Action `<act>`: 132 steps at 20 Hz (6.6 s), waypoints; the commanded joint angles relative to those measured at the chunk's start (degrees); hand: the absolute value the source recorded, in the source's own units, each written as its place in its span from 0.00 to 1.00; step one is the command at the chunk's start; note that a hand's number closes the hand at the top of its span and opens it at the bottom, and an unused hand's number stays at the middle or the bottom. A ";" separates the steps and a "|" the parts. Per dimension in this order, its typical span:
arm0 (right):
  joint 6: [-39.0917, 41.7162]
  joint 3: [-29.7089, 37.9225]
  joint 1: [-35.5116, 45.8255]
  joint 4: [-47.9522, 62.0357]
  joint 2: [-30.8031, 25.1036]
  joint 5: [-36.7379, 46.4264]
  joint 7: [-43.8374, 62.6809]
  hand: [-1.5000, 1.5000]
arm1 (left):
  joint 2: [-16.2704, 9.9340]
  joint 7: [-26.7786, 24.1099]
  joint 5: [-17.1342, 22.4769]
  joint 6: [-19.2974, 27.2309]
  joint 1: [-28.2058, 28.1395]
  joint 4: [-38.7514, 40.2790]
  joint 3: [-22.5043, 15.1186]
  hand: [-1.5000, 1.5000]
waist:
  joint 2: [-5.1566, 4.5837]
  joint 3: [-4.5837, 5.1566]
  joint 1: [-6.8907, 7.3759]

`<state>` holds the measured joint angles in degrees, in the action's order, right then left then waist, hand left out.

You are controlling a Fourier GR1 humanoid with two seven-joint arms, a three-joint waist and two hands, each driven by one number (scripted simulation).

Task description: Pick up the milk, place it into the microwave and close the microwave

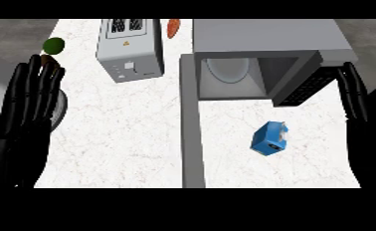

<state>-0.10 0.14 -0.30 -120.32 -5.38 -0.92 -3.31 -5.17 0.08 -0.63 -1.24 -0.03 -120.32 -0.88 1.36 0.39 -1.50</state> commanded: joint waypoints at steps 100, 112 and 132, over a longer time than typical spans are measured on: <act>-4.83 3.01 4.52 66.45 1.62 -5.07 -48.03 1.00 | 3.20 2.30 25.13 -20.01 -23.44 -9.37 18.86 0.00 | -1.34 -0.39 1.76; -5.10 1.42 1.22 58.55 3.33 -5.19 -48.57 1.00 | 4.98 1.87 23.69 -21.21 -24.28 -9.99 18.21 0.00 | -1.32 -0.40 1.72; -5.01 -2.72 9.61 40.23 -0.87 -0.27 -24.71 1.00 | 5.00 1.74 27.86 -24.51 -25.80 -8.68 21.79 0.00 | -1.35 -0.38 2.05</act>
<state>-0.50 -1.99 3.61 -82.10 -7.22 -5.38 -31.56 -0.81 1.42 27.52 -25.72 -26.25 -128.43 20.95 0.10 0.03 0.26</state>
